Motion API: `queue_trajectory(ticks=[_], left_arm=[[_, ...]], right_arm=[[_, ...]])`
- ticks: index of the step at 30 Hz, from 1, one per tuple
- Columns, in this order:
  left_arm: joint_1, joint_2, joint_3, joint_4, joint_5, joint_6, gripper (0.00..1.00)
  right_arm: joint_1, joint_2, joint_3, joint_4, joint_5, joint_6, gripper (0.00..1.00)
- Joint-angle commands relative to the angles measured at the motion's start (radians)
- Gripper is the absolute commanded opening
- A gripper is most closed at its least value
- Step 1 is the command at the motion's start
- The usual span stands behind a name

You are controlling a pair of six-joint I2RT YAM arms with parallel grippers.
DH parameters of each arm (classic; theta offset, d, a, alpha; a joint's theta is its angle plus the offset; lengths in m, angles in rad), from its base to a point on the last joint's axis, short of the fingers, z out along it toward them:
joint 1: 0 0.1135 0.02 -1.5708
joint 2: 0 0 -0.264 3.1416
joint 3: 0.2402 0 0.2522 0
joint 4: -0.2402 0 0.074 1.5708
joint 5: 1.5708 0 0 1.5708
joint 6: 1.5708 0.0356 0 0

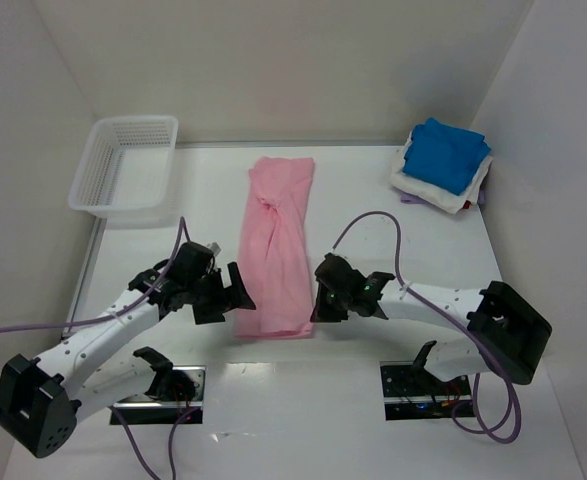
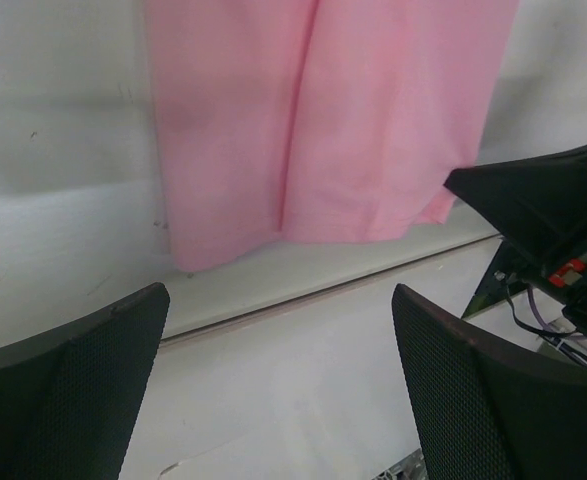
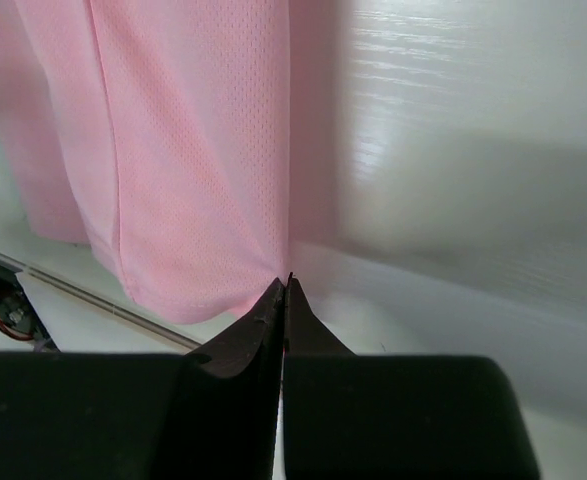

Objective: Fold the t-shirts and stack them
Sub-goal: Grab the bottom of the folded rectangular tshirt with both arms

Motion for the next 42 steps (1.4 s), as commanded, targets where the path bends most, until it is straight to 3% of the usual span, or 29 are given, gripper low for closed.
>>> queue_trajectory(ticks=[1,10,20,33,42], left_arm=[[-0.007,0.051,0.0,0.018,0.018,-0.015,1.0],[-0.032,0.118,-0.04,0.058,-0.012,-0.046,0.99],[-0.034,0.204,-0.071,0.131,-0.006,-0.046,0.91],[-0.119,0.395,0.001,0.216,0.032,-0.017,0.87],[-0.128,0.395,-0.008,0.216,0.032,-0.036,0.58]], right_arm=[[-0.007,-0.027,-0.012,-0.007,0.044,0.024,0.0],[-0.016,-0.025,-0.021,-0.016,0.059,0.024,0.0],[-0.076,-0.112,-0.072,-0.04,0.068,0.015,0.0],[-0.076,-0.054,-0.054,0.011,0.025,-0.025,0.0],[-0.076,-0.054,-0.052,0.011,0.025,-0.025,0.0]])
